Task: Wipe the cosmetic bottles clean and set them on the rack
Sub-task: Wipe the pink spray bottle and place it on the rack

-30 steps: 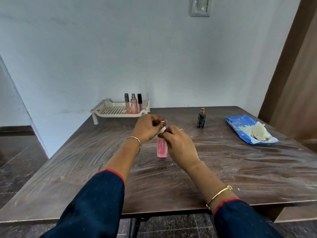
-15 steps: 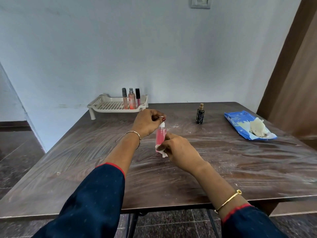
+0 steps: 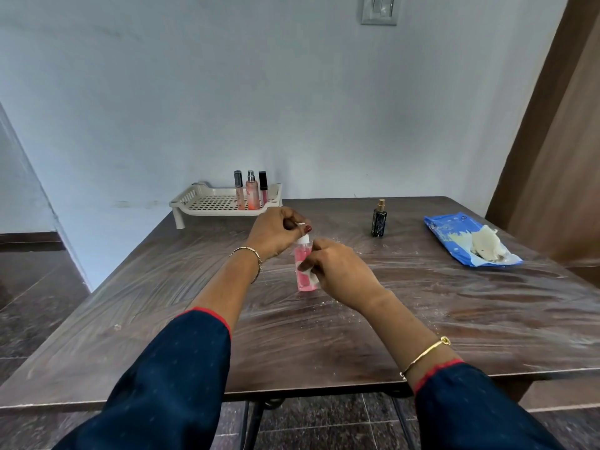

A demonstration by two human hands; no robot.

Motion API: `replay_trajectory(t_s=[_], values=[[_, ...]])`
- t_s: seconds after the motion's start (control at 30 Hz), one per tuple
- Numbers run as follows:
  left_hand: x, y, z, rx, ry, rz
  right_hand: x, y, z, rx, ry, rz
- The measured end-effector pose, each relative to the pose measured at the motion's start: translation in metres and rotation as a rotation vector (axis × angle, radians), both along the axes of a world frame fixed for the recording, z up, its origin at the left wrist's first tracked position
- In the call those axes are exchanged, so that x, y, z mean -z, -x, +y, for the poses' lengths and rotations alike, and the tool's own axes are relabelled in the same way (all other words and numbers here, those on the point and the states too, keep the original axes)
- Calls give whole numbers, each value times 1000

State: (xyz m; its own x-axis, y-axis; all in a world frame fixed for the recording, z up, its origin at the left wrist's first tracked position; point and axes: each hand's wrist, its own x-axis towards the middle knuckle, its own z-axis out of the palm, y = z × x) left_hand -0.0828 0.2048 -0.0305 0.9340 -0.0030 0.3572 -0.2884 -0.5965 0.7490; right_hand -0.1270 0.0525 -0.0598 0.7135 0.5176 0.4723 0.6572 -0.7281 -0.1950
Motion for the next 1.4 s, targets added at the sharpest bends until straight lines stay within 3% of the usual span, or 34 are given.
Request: replay_trajectory(t_s=[0.27, 0.73, 1.17, 1.4], values=[[-2, 6, -6, 13, -12, -29, -2, -3, 1, 50, -17, -147], [0, -1, -23, -43, -25, -22, 20, 22, -12, 3, 155, -37], [-3, 3, -18, -31, -10, -11, 2, 2, -9, 61, -14, -161], [-2, 4, -19, -33, -53, -30, 15, 6, -16, 44, -22, -88]])
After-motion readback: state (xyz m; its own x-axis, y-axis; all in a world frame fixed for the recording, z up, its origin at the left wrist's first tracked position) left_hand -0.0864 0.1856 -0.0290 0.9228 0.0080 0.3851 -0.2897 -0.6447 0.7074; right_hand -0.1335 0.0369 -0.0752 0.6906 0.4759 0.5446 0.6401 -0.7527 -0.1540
